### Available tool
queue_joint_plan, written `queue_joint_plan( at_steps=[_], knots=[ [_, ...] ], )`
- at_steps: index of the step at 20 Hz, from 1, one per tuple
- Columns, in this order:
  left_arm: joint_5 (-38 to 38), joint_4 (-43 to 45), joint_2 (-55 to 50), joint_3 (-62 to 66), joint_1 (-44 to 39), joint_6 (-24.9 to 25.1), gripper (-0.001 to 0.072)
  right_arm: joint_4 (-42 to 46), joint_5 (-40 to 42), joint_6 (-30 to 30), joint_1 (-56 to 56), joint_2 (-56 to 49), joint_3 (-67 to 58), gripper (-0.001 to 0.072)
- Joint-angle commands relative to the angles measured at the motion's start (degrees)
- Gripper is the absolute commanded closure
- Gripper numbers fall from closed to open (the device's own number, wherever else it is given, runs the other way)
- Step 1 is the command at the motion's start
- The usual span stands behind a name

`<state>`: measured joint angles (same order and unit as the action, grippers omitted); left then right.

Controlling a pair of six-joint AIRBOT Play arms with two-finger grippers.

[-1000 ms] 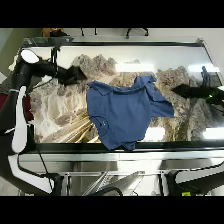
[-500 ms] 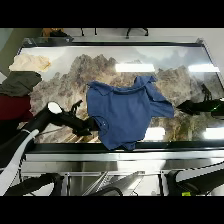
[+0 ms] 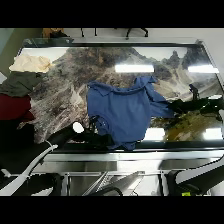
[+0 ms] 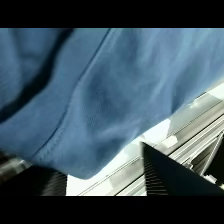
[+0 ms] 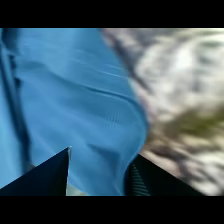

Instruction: Fold the shirts.

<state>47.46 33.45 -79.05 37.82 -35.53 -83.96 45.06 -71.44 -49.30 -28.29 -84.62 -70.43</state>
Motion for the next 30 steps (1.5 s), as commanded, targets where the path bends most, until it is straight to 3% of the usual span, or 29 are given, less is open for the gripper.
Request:
queue_joint_plan(
  at_steps=[1,4,5,6,7,8,9,10,11,14,19,22,27,30],
  knots=[
    [-2.49,-0.46,-4.72,3.85,-4.13,0.09,0.0259,3.61,-1.14,0.0,2.95,-0.39,0.02,0.0251],
    [-1.07,-0.39,-5.4,5.35,-4.17,0.13,0.0262,3.85,-4.2,-0.04,3.02,-0.39,0.02,0.026],
    [-0.9,-0.37,-4.76,5.33,-4.17,0.13,0.0374,3.89,-5.05,0.0,2.89,-0.37,0.02,0.0372],
    [-0.9,0.04,-3.74,5.33,-4.2,0.42,0.0533,3.85,-6.21,0.0,2.6,-0.37,0.02,0.0479],
    [-0.94,0.09,-2.29,5.33,-4.11,0.59,0.0597,3.89,-7.26,0.02,2.51,-0.37,0.02,0.0541],
    [-0.92,0.02,-0.57,5.33,-3.74,0.59,0.0598,3.82,-8.52,0.5,2.56,-0.37,0.02,0.0657],
    [-0.7,0.07,1.33,5.33,-3.06,0.59,0.0599,3.82,-9.44,0.66,2.56,-0.11,0.02,0.0692],
    [0.04,0.04,3.72,5.35,-1.57,0.59,0.0601,3.54,-9.64,0.63,2.56,0.63,-0.09,0.0692],
    [0.94,0.02,6.23,5.35,0.55,0.76,0.0686,2.8,-9.64,0.66,2.54,1.81,-0.52,0.0692],
    [4.35,-0.15,15.74,7.02,11.63,2.6,0.0692,-4.87,-11.98,0.63,1.03,7.93,-5.79,0.0693],
    [19.08,-0.63,29.24,26.88,35.41,3.58,0.0692,-39.98,-17.53,0.94,-8.48,21.18,-21.66,0.0693],
    [23.98,-0.59,33.99,42.73,48.5,4.5,0.0692,-53.22,-16.87,1.27,-15.34,29.14,-29.97,0.0693],
    [29.55,-0.59,36.74,65.55,70.05,6.21,0.0692,-56.72,-9.25,2.89,-18.4,38.01,-40.57,0.0692],
    [29.9,-0.63,33.42,73.94,70.9,6.88,0.0692,-50.95,-5.81,5.79,-18.4,40.59,-43.19,0.0692]
  ],
)
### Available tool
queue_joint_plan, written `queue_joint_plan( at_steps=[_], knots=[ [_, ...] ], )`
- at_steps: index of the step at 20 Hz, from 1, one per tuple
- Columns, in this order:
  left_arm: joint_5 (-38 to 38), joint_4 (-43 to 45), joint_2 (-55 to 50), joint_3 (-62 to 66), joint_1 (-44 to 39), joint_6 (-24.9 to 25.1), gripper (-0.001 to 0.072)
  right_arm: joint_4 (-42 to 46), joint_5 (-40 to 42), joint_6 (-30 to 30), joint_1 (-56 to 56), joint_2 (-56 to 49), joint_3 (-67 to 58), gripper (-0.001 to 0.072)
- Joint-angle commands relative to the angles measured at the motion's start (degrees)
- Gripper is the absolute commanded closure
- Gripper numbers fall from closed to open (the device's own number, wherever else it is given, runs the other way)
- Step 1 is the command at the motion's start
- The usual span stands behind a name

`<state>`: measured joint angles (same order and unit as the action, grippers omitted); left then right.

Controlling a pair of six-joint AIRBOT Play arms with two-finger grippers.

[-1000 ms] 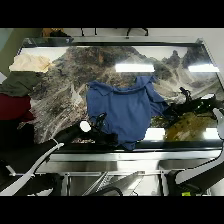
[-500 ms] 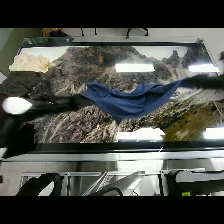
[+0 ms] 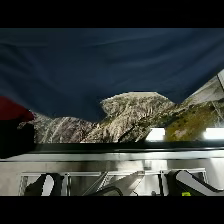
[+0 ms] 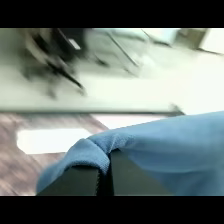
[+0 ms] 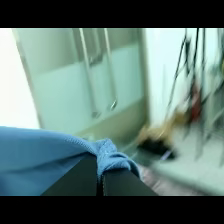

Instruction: Fold the shirts.

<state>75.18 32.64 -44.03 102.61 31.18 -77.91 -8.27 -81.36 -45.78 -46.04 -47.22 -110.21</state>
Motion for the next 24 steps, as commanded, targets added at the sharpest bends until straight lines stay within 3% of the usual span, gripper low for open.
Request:
queue_joint_plan(
  at_steps=[1,4,7,11,13,18,21,22,23,24],
  knots=[
    [3.48,0.22,-4.0,11.26,2.27,0.94,0.0692,5.75,3.82,1.73,-0.66,3.32,-3.39,0.0692],
    [8.33,0.28,-11.89,13.22,-6.38,0.24,0.0692,9.05,-1.18,0.79,-0.61,1.11,-0.52,0.0692],
    [11.21,0.92,-19.12,6.23,-15.5,0.26,0.0691,11.15,-2.43,3.04,4.33,-0.9,10.84,0.0692],
    [7.43,1.2,-29.03,-8.59,-19.71,1.33,0.0692,28.48,6.75,3.41,19.65,-8.63,27.71,0.0692],
    [4.0,2.91,-35.3,-14.08,-19.71,2.58,0.0692,31.71,12.66,4.28,24.48,-17.14,31.58,0.0693],
    [-7.19,3.39,-55.15,-16.0,-18.32,6.29,0.0692,24.28,16.68,5.33,27.08,-42.45,28.81,0.0693],
    [-10.14,3.3,-64.0,-8.13,-17.44,6.56,0.0691,19.65,16.68,5.35,27.1,-49.55,23.82,0.0691],
    [-10.14,3.32,-65.88,-5.05,-17.44,6.71,0.069,18.88,16.68,5.35,27.08,-50.36,22.47,0.06],
    [-9.38,3.32,-67.49,-1.7,-17.44,6.51,0.0638,18.51,16.68,5.31,26.95,-50.47,21.51,0.0361],
    [-7.8,3.32,-68.46,1.18,-17.38,6.21,0.023,18.56,16.2,5.25,26.64,-50.12,20.72,0.0319]
  ],
)
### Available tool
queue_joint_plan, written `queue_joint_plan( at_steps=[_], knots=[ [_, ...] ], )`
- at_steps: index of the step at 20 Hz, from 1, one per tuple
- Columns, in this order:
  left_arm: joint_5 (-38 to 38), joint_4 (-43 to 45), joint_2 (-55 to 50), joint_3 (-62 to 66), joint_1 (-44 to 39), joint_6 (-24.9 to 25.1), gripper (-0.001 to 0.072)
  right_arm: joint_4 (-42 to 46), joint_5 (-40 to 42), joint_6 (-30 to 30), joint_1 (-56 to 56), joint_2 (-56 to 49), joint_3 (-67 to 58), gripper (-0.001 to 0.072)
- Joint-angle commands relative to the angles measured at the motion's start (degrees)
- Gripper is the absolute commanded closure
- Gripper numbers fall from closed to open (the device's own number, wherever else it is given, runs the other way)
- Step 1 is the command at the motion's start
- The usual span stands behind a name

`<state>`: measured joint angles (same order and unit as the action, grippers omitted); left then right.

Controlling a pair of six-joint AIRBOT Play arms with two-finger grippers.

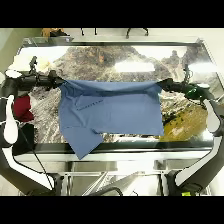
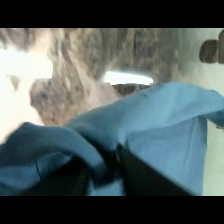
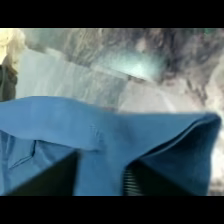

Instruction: Fold the shirts.

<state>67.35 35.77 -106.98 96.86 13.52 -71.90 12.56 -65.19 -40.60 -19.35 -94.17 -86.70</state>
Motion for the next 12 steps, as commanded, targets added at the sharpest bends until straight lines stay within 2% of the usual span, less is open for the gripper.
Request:
queue_joint_plan(
  at_steps=[1,3,5,7,9,10,11,12],
  knots=[
    [2.32,0.26,-6.1,9.97,0.59,-1.46,0.0033,-2.1,-0.85,-0.39,-0.7,-2.23,-3.04,0.0319],
    [8.22,0.81,-6.12,15.63,2.12,-2.56,0.0039,2.56,-3.89,-3.98,-3.23,1.14,-3.04,0.0321],
    [15.98,0.85,-6.12,20.59,4.85,-6.14,0.0039,11.72,-8.33,-8.52,-5.97,4.79,-2.97,0.0331],
    [24.65,3.43,-4.61,19.28,7.39,-10.51,0.004,19.96,-11.98,-12.11,-7.91,8.48,-1.01,0.0332],
    [28.83,13.7,0.92,9.4,8.17,-11.32,0.0054,23.56,-13.44,-12.44,-9.4,12.46,5.46,0.0355],
    [27.87,20.37,4.92,1.99,8.17,-11.21,0.0143,24.81,-13.46,-12.46,-10.19,14.32,9.53,0.0354],
    [25.81,24.9,8.94,-5.49,8.17,-10.88,0.0178,26.34,-13.53,-13.03,-11.02,16.02,13.73,0.0349],
    [23.08,26.77,13.09,-13.53,8.2,-10.21,0.0178,29.79,-13.46,-14.53,-11.89,17.57,17.88,0.0349]
  ],
)
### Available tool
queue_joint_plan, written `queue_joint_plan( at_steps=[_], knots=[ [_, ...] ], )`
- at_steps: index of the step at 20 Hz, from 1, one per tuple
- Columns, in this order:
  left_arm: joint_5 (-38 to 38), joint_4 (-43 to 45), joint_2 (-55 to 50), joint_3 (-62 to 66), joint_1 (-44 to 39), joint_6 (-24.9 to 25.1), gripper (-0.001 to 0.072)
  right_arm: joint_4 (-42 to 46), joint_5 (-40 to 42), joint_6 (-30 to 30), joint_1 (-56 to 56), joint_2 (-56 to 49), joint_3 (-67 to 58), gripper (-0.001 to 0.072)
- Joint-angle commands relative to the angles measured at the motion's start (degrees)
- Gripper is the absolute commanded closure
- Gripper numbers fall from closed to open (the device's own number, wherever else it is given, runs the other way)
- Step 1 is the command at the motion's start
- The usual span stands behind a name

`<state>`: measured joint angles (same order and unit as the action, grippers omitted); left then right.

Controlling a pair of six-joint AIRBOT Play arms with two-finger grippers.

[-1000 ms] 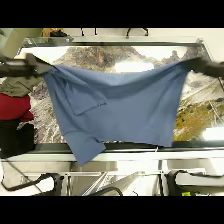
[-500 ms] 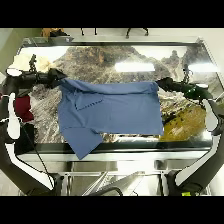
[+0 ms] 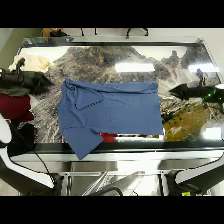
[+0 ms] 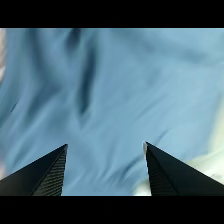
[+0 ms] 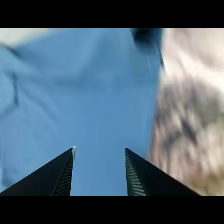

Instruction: Fold the shirts.

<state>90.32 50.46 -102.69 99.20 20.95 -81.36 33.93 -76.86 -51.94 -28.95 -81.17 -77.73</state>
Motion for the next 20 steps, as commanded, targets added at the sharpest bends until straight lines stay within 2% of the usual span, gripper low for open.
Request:
queue_joint_plan(
  at_steps=[1,4,8,13,17,20],
  knots=[
    [-2.29,12.41,12.15,-22.71,1.05,0.07,0.0177,11.74,-1.7,-4.72,-2.91,5.64,12.79,0.0348],
    [-7.54,12.48,19.65,-39.12,2.49,1.95,0.0177,14.97,-1.38,-5.03,-2.84,6.1,21.86,0.0348],
    [-12.98,12.31,23.96,-51.06,3.61,2.95,0.0178,14.93,-0.61,-3.39,-1.42,6.05,28.52,0.0348],
    [-20.87,-0.81,24.17,-56.96,2.8,9.16,0.0177,13.35,-1.42,-3.43,4.28,7.37,29.09,0.0349],
    [-29.11,-0.42,24.15,-58.93,-1.03,9.6,0.0178,11.89,-1.44,-3.61,8.61,9.16,29.09,0.0349],
    [-25.83,-0.48,24.17,-55.28,0.63,9.97,0.0178,11.96,-1.49,-3.58,9.88,9.49,29.09,0.0349]
  ],
)
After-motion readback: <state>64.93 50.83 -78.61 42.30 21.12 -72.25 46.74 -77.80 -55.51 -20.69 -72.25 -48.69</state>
